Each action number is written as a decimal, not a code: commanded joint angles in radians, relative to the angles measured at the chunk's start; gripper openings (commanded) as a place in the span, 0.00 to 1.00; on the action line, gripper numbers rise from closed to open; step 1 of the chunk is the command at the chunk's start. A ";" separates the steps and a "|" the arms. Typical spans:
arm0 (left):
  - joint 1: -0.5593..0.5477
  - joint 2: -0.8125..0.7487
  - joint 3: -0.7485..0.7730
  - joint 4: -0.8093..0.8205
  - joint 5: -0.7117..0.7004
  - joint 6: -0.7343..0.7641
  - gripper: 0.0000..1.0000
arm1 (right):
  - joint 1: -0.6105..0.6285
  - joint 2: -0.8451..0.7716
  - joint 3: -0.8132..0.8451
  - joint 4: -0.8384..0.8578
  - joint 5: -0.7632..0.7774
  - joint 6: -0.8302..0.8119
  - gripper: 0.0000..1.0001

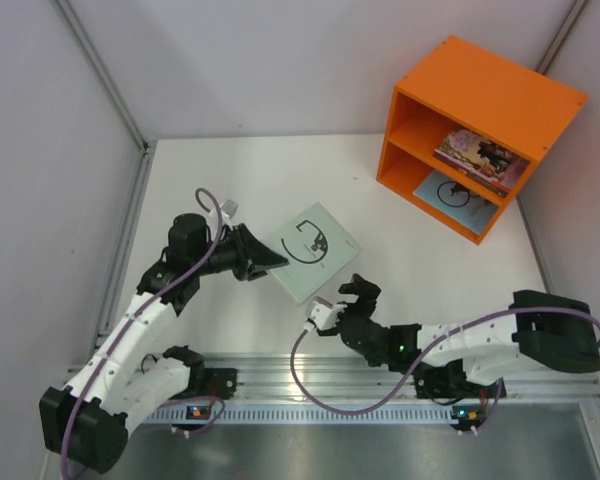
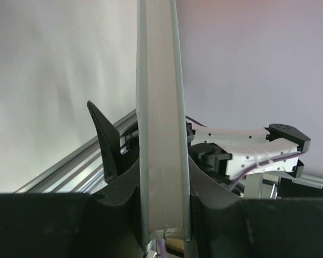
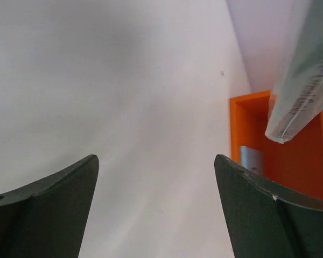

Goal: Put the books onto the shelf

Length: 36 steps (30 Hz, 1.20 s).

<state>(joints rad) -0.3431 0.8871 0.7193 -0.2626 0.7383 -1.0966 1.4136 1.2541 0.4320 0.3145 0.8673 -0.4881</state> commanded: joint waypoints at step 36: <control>-0.007 0.210 0.068 0.361 0.328 0.141 0.00 | 0.248 0.395 0.001 1.106 0.348 -1.070 0.81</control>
<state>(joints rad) -0.3439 1.1198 0.7547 -0.1574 0.9169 -0.9401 1.6661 1.6737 0.4213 1.2953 1.2316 -1.5600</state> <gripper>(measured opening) 0.285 0.807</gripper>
